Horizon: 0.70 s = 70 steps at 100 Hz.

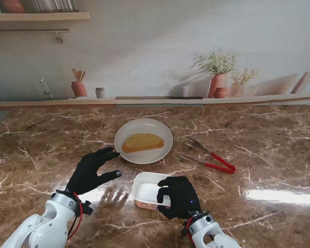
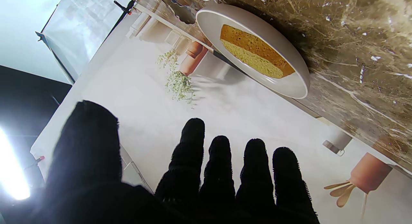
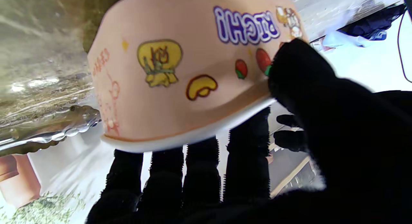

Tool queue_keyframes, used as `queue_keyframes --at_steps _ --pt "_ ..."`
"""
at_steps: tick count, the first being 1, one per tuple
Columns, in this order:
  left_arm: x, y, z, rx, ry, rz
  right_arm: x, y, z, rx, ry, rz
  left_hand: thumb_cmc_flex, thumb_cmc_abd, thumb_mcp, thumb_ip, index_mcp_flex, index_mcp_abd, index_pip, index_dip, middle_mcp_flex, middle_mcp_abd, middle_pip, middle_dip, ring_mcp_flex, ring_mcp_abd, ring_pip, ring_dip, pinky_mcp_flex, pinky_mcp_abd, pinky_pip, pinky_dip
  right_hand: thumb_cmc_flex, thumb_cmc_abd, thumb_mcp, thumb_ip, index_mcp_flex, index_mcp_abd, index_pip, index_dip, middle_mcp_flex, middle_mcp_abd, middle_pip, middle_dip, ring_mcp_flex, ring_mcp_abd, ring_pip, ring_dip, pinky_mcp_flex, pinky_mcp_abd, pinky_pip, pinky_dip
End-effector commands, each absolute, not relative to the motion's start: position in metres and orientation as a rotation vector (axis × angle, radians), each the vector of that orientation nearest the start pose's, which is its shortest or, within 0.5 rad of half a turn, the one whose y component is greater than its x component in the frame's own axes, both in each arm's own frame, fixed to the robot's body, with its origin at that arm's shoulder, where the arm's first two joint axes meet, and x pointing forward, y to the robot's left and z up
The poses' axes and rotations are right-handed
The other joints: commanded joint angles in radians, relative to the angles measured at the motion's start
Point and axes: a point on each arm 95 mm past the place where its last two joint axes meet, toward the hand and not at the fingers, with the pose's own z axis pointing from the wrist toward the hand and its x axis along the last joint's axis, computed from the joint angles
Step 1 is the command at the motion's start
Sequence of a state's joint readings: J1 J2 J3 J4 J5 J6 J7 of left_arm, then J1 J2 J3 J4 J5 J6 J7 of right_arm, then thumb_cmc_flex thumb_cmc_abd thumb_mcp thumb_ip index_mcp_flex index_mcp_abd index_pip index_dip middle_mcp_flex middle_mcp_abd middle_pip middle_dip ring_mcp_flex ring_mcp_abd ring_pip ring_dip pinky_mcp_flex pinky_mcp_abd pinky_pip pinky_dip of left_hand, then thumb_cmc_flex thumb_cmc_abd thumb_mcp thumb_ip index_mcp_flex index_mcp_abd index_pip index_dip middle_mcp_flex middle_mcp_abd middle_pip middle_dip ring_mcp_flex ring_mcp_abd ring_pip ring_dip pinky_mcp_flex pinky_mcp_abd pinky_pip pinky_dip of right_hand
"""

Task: Pack bread into a bento box with kitchen tongs

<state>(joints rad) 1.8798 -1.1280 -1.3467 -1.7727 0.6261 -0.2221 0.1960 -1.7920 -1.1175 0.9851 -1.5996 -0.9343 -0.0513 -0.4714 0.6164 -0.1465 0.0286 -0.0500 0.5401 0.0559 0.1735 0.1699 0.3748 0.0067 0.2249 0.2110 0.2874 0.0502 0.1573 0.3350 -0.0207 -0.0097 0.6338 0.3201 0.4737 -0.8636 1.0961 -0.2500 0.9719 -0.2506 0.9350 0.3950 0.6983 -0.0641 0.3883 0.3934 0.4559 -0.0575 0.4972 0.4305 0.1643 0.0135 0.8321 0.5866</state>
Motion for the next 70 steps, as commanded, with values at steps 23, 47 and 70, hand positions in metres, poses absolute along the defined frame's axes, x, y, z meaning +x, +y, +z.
queue_keyframes --at_steps 23,47,70 --pt "0.313 0.001 -0.331 -1.517 1.154 -1.946 0.272 0.074 -0.394 1.268 1.484 1.859 -0.011 0.038 -0.028 0.040 -0.028 -0.001 -0.002 -0.010 -0.028 -0.015 -0.017 -0.009 -0.022 -0.043 -0.037 -0.013 -0.005 -0.038 0.006 0.004 -0.049 -0.046 -0.004 -0.032 -0.065 -0.001 -0.096 0.012 -0.035 0.012 -0.079 -0.001 -0.035 0.000 -0.068 0.017 -0.062 0.014 -0.109 0.034" --pt "0.313 0.002 -0.331 -1.515 1.152 -1.947 0.273 0.065 -0.382 1.211 1.482 1.910 -0.012 0.039 -0.029 0.040 -0.028 -0.005 -0.002 -0.010 -0.027 -0.016 -0.016 -0.009 -0.022 -0.044 -0.037 -0.013 -0.005 -0.038 0.005 0.003 -0.167 0.066 -0.039 0.119 -0.193 0.088 -0.506 0.180 -0.094 0.017 -0.120 -0.016 -0.066 0.001 -0.120 -0.001 -0.084 0.022 -0.192 0.053" --pt "0.312 0.002 -0.331 -1.517 1.148 -1.945 0.288 0.031 -0.349 1.147 1.334 1.825 -0.013 0.038 -0.029 0.040 -0.026 -0.006 -0.001 -0.009 -0.024 -0.016 -0.015 -0.008 -0.020 -0.043 -0.036 -0.013 -0.005 -0.038 0.005 0.003 -0.203 0.113 -0.106 0.124 -0.382 0.205 -0.638 0.134 -0.127 0.024 -0.127 -0.020 -0.020 0.022 -0.146 -0.021 -0.043 0.033 -0.200 0.046"
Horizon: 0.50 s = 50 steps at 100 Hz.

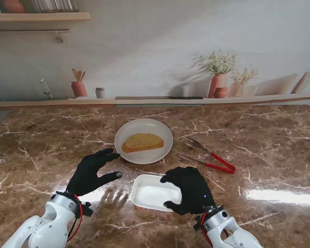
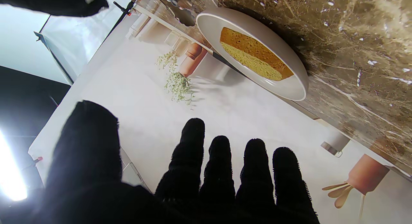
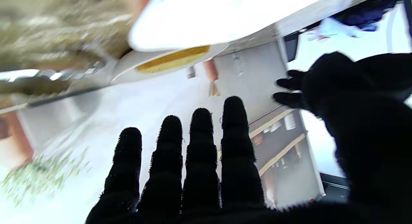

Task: Pack bread into a bento box with kitchen tongs

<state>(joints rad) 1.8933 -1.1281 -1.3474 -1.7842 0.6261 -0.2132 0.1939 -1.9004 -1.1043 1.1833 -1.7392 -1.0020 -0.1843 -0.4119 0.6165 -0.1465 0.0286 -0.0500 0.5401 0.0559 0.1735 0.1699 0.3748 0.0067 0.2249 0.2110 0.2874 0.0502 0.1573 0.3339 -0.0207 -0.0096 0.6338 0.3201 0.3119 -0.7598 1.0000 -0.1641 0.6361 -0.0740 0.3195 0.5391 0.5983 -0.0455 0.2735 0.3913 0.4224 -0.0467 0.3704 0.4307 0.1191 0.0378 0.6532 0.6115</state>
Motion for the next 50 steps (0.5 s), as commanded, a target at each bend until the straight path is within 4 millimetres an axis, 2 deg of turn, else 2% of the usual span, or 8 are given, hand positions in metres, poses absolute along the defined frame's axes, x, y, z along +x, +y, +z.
queue_keyframes --at_steps 1,11,23,40,50 --pt "0.312 0.002 -0.331 -1.517 1.148 -1.946 0.289 0.029 -0.348 1.146 1.329 1.816 -0.013 0.039 -0.029 0.040 -0.026 -0.006 -0.001 -0.009 -0.025 -0.016 -0.015 -0.008 -0.020 -0.044 -0.036 -0.012 -0.005 -0.038 0.005 0.003 -0.041 0.010 -0.012 0.038 -0.050 0.033 -0.023 -0.010 -0.028 0.006 -0.012 -0.018 0.015 0.013 -0.020 -0.022 0.003 0.009 -0.021 0.020" --pt "0.312 0.001 -0.331 -1.516 1.149 -1.950 0.301 0.004 -0.341 1.148 1.306 1.701 -0.013 0.038 -0.030 0.040 -0.026 -0.005 -0.001 -0.009 -0.024 -0.015 -0.015 -0.008 -0.020 -0.043 -0.035 -0.011 -0.004 -0.039 0.005 0.003 -0.047 0.022 -0.041 0.037 -0.126 0.087 -0.057 -0.018 -0.061 0.012 -0.018 -0.023 0.017 0.013 -0.044 -0.033 -0.003 0.006 -0.033 0.009" --pt "0.313 0.001 -0.331 -1.516 1.150 -1.950 0.315 -0.024 -0.339 1.174 1.309 1.548 -0.013 0.038 -0.029 0.040 -0.026 -0.005 0.000 -0.009 -0.024 -0.016 -0.014 -0.007 -0.020 -0.044 -0.035 -0.011 -0.005 -0.038 0.006 0.004 -0.058 0.011 -0.048 0.032 -0.240 0.151 -0.101 -0.021 -0.185 0.037 -0.035 -0.028 -0.050 0.014 -0.067 -0.038 -0.039 -0.014 -0.058 -0.005" --pt "0.313 0.000 -0.331 -1.519 1.151 -1.950 0.342 -0.051 -0.348 1.266 1.300 1.422 -0.013 0.036 -0.029 0.040 -0.026 -0.004 0.001 -0.009 -0.024 -0.015 -0.014 -0.007 -0.020 -0.043 -0.034 -0.011 -0.005 -0.038 0.006 0.004 -0.107 -0.075 0.047 -0.003 -0.430 0.235 -0.165 0.033 -0.396 0.076 0.004 -0.005 -0.211 0.005 -0.053 -0.028 -0.115 -0.059 -0.104 -0.012" --pt "0.313 -0.001 -0.331 -1.523 1.152 -1.947 0.359 -0.062 -0.355 1.327 1.306 1.360 -0.013 0.038 -0.029 0.040 -0.027 -0.006 0.000 -0.009 -0.025 -0.017 -0.014 -0.007 -0.021 -0.046 -0.035 -0.011 -0.005 -0.038 0.006 0.004 -0.136 -0.116 0.098 -0.022 -0.497 0.261 -0.176 0.081 -0.439 0.090 -0.001 -0.006 -0.285 0.000 -0.029 -0.020 -0.153 -0.077 -0.123 -0.007"
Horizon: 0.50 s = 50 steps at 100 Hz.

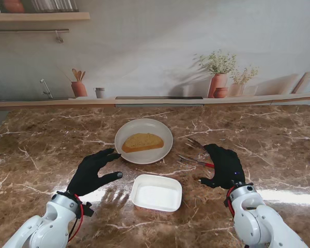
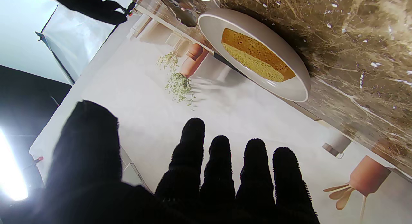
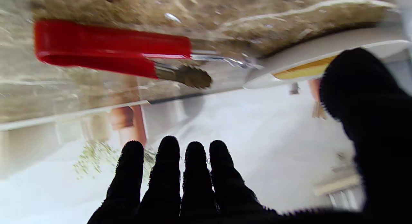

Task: Pack bread into a bento box with kitchen tongs

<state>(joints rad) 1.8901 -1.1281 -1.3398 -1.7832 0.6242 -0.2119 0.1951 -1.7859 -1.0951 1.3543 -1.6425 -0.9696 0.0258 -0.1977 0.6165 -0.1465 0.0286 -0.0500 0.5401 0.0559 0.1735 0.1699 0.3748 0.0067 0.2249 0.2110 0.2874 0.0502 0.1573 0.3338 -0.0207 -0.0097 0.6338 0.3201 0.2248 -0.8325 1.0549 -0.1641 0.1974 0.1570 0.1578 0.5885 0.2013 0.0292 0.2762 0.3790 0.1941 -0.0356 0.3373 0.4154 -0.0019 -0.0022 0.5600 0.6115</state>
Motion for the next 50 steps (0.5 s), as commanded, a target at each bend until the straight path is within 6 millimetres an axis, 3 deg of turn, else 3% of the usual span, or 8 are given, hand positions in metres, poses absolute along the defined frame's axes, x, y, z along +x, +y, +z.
queue_keyframes --at_steps 1,26,50 --pt "0.313 -0.001 -0.332 -1.523 1.152 -1.947 0.361 -0.062 -0.356 1.333 1.306 1.355 -0.013 0.038 -0.029 0.040 -0.028 -0.005 0.000 -0.009 -0.026 -0.017 -0.015 -0.007 -0.022 -0.045 -0.035 -0.011 -0.005 -0.038 0.006 0.004 -0.050 -0.045 0.045 -0.023 -0.062 0.031 -0.014 0.034 -0.042 0.015 -0.005 0.006 -0.060 -0.012 0.006 -0.004 -0.035 -0.038 -0.031 -0.007" --pt "0.313 0.000 -0.331 -1.530 1.157 -1.932 0.397 -0.071 -0.373 1.515 1.297 1.268 -0.012 0.037 -0.029 0.040 -0.027 -0.006 0.000 -0.009 -0.027 -0.017 -0.016 -0.008 -0.022 -0.044 -0.036 -0.011 -0.005 -0.041 0.001 0.001 -0.074 -0.098 0.098 -0.043 -0.117 0.026 0.058 0.193 -0.059 0.006 -0.065 0.084 -0.081 -0.012 -0.118 -0.047 -0.088 -0.063 -0.090 0.001" --pt "0.312 0.001 -0.332 -1.537 1.157 -1.922 0.420 -0.074 -0.386 1.596 1.317 1.195 -0.012 0.039 -0.029 0.040 -0.028 -0.006 -0.001 -0.009 -0.027 -0.016 -0.016 -0.008 -0.023 -0.045 -0.037 -0.012 -0.004 -0.041 -0.002 0.000 -0.069 -0.117 0.112 -0.046 -0.106 0.026 0.076 0.242 -0.063 0.006 -0.095 0.116 -0.084 -0.012 -0.141 -0.033 -0.088 -0.065 -0.115 0.021"
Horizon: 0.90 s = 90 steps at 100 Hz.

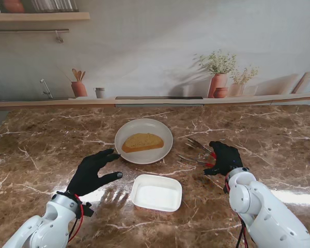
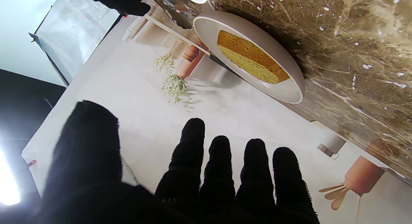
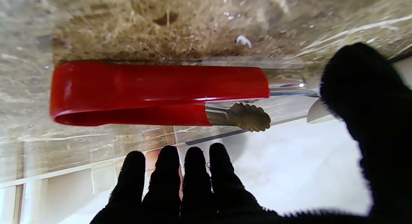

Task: Pack bread into a bento box with kitchen tongs

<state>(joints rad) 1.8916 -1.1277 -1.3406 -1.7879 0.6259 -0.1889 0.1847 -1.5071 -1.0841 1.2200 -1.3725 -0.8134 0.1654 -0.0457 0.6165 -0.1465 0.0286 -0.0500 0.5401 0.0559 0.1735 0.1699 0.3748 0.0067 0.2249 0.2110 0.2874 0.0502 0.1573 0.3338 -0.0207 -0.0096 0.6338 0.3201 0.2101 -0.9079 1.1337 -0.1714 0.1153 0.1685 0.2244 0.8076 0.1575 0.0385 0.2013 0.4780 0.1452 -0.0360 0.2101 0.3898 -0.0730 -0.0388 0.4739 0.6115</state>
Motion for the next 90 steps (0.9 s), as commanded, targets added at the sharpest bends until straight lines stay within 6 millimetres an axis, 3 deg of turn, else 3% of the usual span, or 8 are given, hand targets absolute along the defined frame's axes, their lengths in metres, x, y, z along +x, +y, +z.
queue_keyframes --at_steps 1,23,39,70,90 --pt "0.312 0.000 -0.332 -1.538 1.157 -1.922 0.421 -0.074 -0.387 1.601 1.317 1.193 -0.012 0.039 -0.029 0.040 -0.027 -0.006 -0.001 -0.009 -0.027 -0.015 -0.016 -0.008 -0.023 -0.044 -0.037 -0.012 -0.004 -0.041 -0.002 0.000 -0.053 -0.042 0.034 -0.039 -0.022 0.014 0.011 0.023 -0.020 -0.003 -0.020 0.017 -0.035 -0.012 -0.013 -0.007 -0.017 -0.029 -0.029 0.022" --pt "0.312 0.001 -0.332 -1.542 1.157 -1.918 0.430 -0.074 -0.403 1.662 1.328 1.138 -0.012 0.039 -0.029 0.040 -0.024 -0.002 0.000 -0.008 -0.026 -0.016 -0.015 -0.008 -0.021 -0.044 -0.036 -0.012 -0.004 -0.041 -0.003 0.000 -0.040 -0.029 0.028 -0.038 0.057 -0.021 0.066 0.074 -0.007 -0.003 0.038 0.043 -0.029 -0.013 0.019 0.008 -0.015 -0.024 -0.023 0.048" --pt "0.312 0.002 -0.332 -1.542 1.157 -1.915 0.431 -0.074 -0.411 1.680 1.310 1.137 -0.013 0.038 -0.029 0.040 -0.023 -0.002 0.001 -0.008 -0.024 -0.016 -0.014 -0.007 -0.020 -0.043 -0.035 -0.011 -0.004 -0.041 -0.003 0.000 -0.026 -0.040 0.039 -0.041 0.242 -0.144 0.155 0.119 0.015 -0.025 0.146 0.037 -0.019 -0.020 0.080 0.020 -0.006 -0.017 0.004 0.059" --pt "0.312 0.003 -0.332 -1.540 1.163 -1.914 0.434 -0.076 -0.415 1.627 1.280 1.160 -0.013 0.038 -0.029 0.040 -0.019 -0.006 0.005 -0.007 -0.024 -0.017 -0.013 -0.007 -0.020 -0.044 -0.034 -0.010 -0.004 -0.041 -0.003 0.000 0.043 -0.006 0.019 -0.035 0.500 -0.317 0.237 0.133 0.135 -0.055 0.193 -0.019 0.021 -0.028 0.189 0.032 0.025 0.001 0.053 0.056" --pt "0.312 0.004 -0.332 -1.539 1.161 -1.911 0.433 -0.079 -0.418 1.631 1.294 1.130 -0.012 0.038 -0.029 0.040 -0.015 -0.017 0.010 -0.004 -0.024 -0.015 -0.013 -0.007 -0.021 -0.044 -0.035 -0.010 -0.004 -0.041 -0.003 -0.001 0.061 -0.002 0.008 -0.032 0.507 -0.301 0.215 0.094 0.194 -0.059 0.178 -0.036 0.059 -0.023 0.191 0.025 0.039 0.012 0.066 0.051"
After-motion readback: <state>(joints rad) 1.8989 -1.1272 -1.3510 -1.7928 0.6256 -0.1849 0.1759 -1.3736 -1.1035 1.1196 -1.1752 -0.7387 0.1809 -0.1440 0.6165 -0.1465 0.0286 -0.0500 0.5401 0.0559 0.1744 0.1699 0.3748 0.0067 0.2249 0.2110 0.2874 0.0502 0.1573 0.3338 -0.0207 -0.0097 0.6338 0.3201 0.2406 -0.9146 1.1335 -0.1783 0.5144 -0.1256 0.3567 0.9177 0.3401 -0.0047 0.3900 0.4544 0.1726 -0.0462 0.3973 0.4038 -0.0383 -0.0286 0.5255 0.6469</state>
